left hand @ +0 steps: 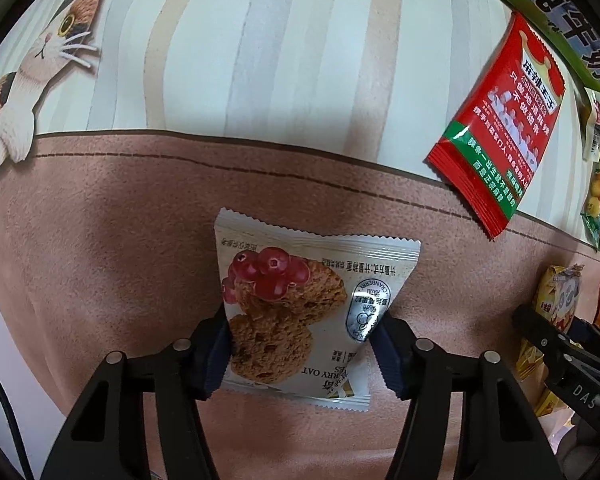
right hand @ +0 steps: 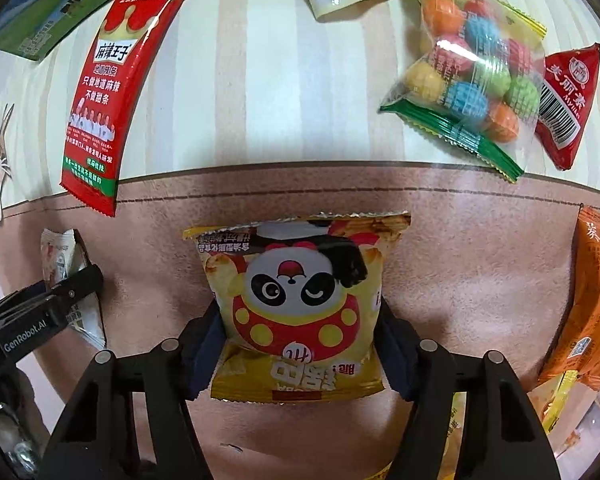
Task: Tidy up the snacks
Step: 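Carry both packets into the box and open both tools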
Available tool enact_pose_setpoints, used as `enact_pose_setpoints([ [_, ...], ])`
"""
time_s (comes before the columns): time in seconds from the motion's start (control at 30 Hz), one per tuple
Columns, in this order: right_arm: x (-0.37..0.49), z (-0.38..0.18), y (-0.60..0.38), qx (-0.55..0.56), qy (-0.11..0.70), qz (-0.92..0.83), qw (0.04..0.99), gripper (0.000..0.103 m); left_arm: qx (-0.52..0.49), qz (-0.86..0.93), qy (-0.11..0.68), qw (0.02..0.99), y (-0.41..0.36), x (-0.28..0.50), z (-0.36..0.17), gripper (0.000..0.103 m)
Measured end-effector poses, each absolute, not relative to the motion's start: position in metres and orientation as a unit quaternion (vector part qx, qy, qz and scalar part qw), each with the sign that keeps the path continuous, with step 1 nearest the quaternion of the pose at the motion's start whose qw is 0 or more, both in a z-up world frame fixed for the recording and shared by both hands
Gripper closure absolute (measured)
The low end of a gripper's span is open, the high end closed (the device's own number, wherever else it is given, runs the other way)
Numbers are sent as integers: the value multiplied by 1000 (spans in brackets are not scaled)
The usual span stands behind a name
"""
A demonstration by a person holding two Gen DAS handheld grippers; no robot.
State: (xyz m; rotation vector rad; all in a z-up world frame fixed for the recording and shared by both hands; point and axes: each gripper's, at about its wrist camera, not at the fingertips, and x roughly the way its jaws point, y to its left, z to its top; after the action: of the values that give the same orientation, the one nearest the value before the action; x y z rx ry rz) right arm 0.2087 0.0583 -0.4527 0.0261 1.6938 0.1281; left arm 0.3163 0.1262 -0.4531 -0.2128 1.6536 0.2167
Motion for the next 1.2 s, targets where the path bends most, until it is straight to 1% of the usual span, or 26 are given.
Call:
enact_pose_setpoints([
  [0.27,202,-435,72,11,736,77,673,45,-103,92,727,673,131,308,-431,50],
  [0.57,209,-390,73,19,707,104,699,46,-121,58,705,696,123,314,-391,50],
  [0.67,216,-356,69,35,685,119,718,46,-136,37,688,712,120,320,-362,50],
  [0.73,226,-324,66,48,662,130,737,46,-139,25,669,730,118,327,-338,50],
  [0.93,286,-243,53,75,602,151,781,47,-146,-12,622,769,111,369,-265,50],
  [1.1,332,-215,53,80,568,146,806,47,-127,-28,587,799,112,420,-214,50],
  [1.2,359,-214,56,82,561,137,812,47,-117,-25,583,803,114,454,-209,50],
])
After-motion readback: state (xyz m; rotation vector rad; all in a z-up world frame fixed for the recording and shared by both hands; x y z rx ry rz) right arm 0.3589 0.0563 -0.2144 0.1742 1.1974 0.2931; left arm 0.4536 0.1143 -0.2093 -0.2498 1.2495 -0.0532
